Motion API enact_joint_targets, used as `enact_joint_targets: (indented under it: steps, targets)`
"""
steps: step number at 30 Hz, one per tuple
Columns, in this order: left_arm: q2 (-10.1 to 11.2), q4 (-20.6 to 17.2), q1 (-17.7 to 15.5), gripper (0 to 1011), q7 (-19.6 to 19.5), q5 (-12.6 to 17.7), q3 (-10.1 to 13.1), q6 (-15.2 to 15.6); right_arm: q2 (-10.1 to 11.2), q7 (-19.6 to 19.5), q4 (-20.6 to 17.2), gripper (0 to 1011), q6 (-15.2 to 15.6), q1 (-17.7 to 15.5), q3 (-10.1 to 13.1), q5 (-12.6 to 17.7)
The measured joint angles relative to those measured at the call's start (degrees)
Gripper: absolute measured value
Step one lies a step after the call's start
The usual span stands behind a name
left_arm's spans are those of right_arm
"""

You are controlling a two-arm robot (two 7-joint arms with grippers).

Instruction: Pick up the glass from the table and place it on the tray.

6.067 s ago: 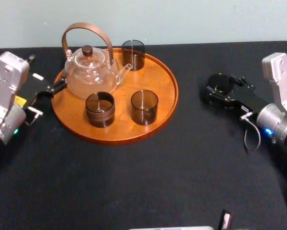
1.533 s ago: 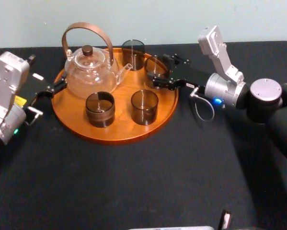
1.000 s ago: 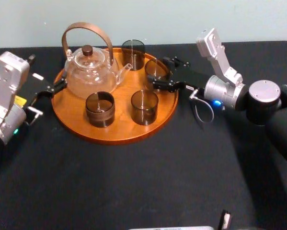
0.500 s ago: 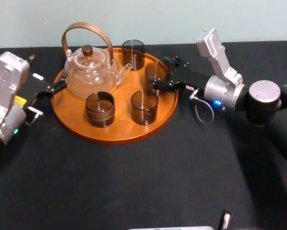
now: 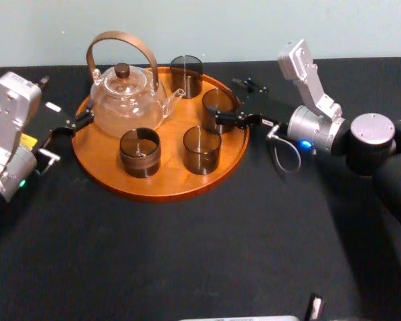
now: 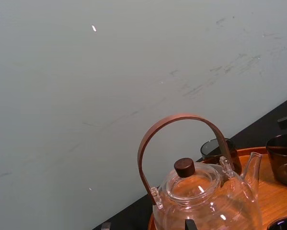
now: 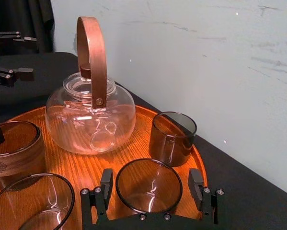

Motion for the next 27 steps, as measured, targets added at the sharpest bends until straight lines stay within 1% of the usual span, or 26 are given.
enact_joint_targets:
  steps: [7, 8, 12, 13, 17, 18, 20, 21, 23, 24, 26, 27]
  targets:
    - [0.00, 0.00, 0.00, 1001, 0.00, 0.00, 0.00, 0.00, 1.30, -0.87, -3.95, 1002, 2.01, -2.20, 0.55, 0.53]
    - [0.00, 0.00, 0.00, 1001, 0.00, 0.00, 0.00, 0.00, 1.72, -1.15, -5.22, 1002, 2.45, -2.87, 0.70, 0.71]
    - [0.00, 0.00, 0.00, 1001, 0.00, 0.00, 0.00, 0.00, 2.79, -1.77, -8.32, 1002, 3.37, -4.56, 0.93, 1.06]
    - [0.00, 0.00, 0.00, 1001, 0.00, 0.00, 0.00, 0.00, 3.36, -2.03, -9.97, 1002, 3.73, -5.40, 1.02, 1.21]
    - [0.00, 0.00, 0.00, 1001, 0.00, 0.00, 0.00, 0.00, 4.55, -2.37, -13.43, 1002, 4.26, -7.17, 1.34, 1.74]
    - [0.00, 0.00, 0.00, 1001, 0.00, 0.00, 0.00, 0.00, 5.24, -2.53, -15.32, 1002, 4.52, -8.16, 1.53, 2.09]
    - [0.00, 0.00, 0.00, 1001, 0.00, 0.00, 0.00, 0.00, 6.06, -2.69, -17.65, 1002, 4.80, -9.34, 1.74, 2.45]
    - [0.00, 0.00, 0.00, 1001, 0.00, 0.00, 0.00, 0.00, 6.88, -2.97, -19.81, 1002, 5.09, -10.46, 1.98, 2.84]
    - [0.00, 0.00, 0.00, 1001, 0.00, 0.00, 0.00, 0.00, 7.74, -3.33, -22.21, 1002, 5.34, -11.70, 2.29, 3.20]
    - [0.00, 0.00, 0.00, 1001, 0.00, 0.00, 0.00, 0.00, 8.75, -4.02, -24.93, 1002, 5.72, -13.22, 2.73, 3.65]
    - [0.00, 0.00, 0.00, 1001, 0.00, 0.00, 0.00, 0.00, 9.73, -4.94, -27.65, 1002, 6.07, -14.75, 3.29, 4.00]
    - [0.00, 0.00, 0.00, 1001, 0.00, 0.00, 0.00, 0.00, 10.74, -6.20, -30.34, 1002, 6.41, -16.38, 3.93, 4.15]
